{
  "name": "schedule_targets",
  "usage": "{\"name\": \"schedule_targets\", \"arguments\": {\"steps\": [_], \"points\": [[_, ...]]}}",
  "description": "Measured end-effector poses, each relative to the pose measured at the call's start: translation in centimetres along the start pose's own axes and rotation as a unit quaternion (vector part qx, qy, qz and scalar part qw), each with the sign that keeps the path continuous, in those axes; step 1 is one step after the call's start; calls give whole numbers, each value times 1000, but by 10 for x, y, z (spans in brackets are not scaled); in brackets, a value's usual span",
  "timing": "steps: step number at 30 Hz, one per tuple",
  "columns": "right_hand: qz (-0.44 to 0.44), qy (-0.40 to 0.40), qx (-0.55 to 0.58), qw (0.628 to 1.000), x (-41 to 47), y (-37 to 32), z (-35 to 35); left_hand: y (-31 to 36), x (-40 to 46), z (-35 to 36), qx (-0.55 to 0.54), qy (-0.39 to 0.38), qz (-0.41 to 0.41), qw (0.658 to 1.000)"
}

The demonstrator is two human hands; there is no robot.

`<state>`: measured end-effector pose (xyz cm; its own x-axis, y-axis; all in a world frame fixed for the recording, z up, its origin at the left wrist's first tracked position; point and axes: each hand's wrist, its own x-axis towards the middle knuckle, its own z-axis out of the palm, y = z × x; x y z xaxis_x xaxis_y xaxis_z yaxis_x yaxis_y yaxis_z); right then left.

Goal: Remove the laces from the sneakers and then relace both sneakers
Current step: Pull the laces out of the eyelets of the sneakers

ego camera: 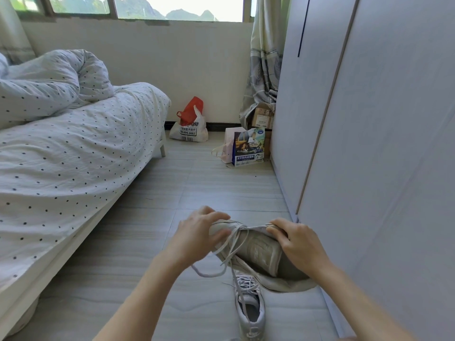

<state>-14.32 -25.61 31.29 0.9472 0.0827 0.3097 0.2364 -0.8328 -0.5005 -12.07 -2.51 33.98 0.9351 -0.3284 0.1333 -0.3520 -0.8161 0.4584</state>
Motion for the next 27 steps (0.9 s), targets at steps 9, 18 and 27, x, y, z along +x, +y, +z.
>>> {"name": "schedule_targets", "arguments": {"steps": [9, 18, 27], "points": [[-82, 16, 84, 993, -3, -26, -4, 6, 9, 0, -111, 63, 10, 992], [-16, -5, 82, 996, 0, -12, 0, 12, 3, -32, -687, 142, -127, 701], [58, 107, 104, 987, 2, 1, -1, 12, -4, -21, -408, -21, -177, 896]]}}
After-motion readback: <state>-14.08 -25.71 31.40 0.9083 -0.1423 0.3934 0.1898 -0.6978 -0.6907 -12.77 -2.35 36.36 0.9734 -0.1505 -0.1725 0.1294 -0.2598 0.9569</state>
